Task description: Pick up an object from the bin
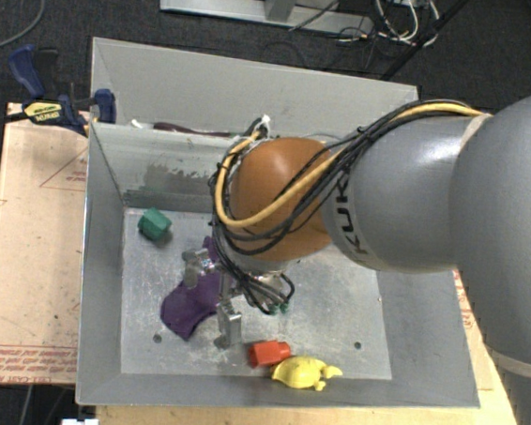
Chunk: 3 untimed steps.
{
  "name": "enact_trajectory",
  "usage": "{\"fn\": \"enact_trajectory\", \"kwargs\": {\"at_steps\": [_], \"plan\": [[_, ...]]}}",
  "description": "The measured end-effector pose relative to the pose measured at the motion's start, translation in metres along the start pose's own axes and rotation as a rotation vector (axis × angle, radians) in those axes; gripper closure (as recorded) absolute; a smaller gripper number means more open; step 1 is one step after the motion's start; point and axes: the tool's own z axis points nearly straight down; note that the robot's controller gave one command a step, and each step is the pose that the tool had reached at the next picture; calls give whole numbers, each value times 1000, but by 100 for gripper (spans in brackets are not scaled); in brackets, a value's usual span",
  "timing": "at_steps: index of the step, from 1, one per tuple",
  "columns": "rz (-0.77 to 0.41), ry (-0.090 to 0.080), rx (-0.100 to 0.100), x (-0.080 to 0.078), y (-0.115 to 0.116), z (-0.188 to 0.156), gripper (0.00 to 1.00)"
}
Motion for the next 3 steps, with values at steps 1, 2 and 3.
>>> {"fn": "enact_trajectory", "kwargs": {"at_steps": [1, 2, 3], "plan": [[14, -24, 1, -11, 14, 47, 100], [15, -24, 1, -11, 14, 47, 100], [49, -24, 0, 4, 21, -147, 100]]}}
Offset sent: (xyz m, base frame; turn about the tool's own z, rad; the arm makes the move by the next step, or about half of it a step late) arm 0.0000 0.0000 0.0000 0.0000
